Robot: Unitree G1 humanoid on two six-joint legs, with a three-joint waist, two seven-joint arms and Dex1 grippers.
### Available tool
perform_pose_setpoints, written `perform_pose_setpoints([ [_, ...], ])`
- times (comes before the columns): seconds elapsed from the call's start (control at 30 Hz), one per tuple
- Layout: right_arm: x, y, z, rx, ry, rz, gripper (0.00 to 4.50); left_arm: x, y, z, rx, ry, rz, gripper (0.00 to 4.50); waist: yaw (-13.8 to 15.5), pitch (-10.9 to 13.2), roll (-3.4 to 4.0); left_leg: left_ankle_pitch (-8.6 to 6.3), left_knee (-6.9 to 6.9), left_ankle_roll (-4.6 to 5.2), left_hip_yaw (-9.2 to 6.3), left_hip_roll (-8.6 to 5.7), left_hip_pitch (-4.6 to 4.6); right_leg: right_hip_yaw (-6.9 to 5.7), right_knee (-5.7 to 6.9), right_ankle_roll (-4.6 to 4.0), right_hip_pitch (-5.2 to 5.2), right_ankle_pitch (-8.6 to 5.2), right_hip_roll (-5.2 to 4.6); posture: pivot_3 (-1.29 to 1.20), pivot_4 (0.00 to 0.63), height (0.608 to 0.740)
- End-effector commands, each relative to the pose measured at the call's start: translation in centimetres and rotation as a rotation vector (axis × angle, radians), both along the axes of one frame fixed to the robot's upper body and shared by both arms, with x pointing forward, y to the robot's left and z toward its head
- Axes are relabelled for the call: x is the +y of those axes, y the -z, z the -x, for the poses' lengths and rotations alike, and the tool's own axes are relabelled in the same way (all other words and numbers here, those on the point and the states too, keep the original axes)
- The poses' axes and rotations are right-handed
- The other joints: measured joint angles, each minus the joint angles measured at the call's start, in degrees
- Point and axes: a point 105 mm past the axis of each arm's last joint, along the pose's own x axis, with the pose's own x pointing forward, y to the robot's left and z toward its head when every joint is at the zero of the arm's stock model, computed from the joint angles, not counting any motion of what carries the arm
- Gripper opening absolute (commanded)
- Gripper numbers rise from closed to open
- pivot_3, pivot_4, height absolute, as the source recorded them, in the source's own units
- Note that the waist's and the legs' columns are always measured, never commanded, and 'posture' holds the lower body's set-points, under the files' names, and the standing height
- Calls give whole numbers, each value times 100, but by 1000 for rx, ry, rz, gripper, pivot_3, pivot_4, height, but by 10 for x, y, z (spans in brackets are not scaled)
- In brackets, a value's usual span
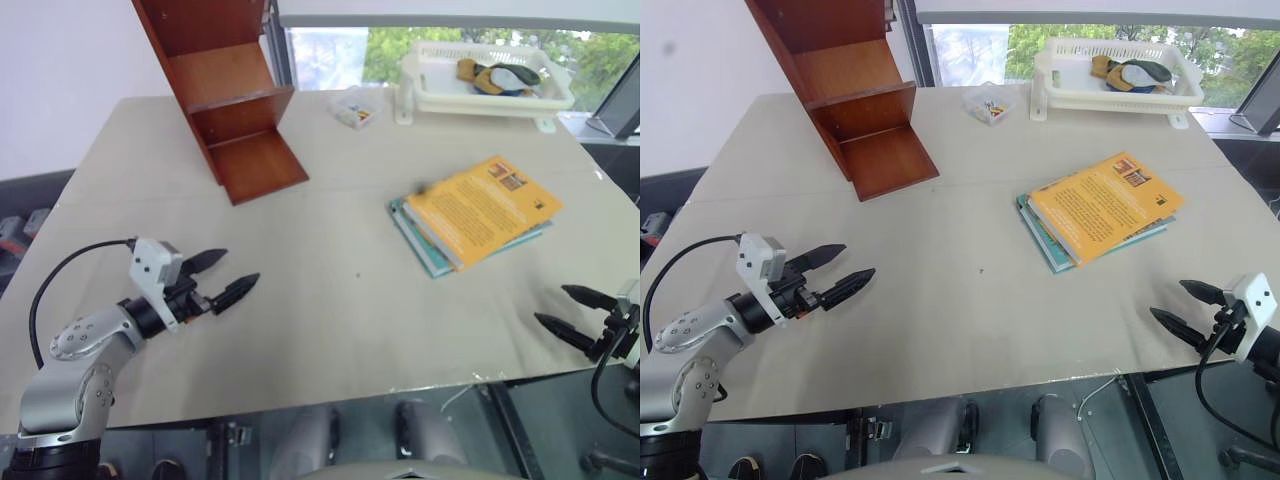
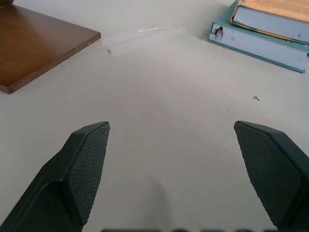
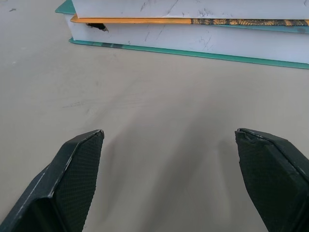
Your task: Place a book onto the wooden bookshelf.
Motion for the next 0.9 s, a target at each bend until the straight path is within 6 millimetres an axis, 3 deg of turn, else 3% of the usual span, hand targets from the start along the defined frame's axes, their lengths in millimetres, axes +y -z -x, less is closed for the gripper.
perform_pose_setpoints([
  [0.03, 0, -12, -3, -68, -9, 6, 4453, -1, -16, -1, -57, -1, -3, 4445, 0, 0, 0, 0, 0, 0, 0, 0, 0, 0, 0, 0, 0, 0, 0, 0, 150, 740],
  [0.73, -1, -17, 0, -102, -4, -14, 4453, -1, -24, -9, -87, -19, -3, 4445, 0, 0, 0, 0, 0, 0, 2, -1, 2, 2, 2, -2, 0, 2, 1, 0, 150, 740],
  [0.9, -11, -15, -7, -110, 51, 39, 4453, -2, -29, -9, -103, -5, 13, 4445, -1, 0, 0, 0, 0, 0, 4, -1, 3, 3, 2, -2, 0, 2, 1, 0, 150, 740],
])
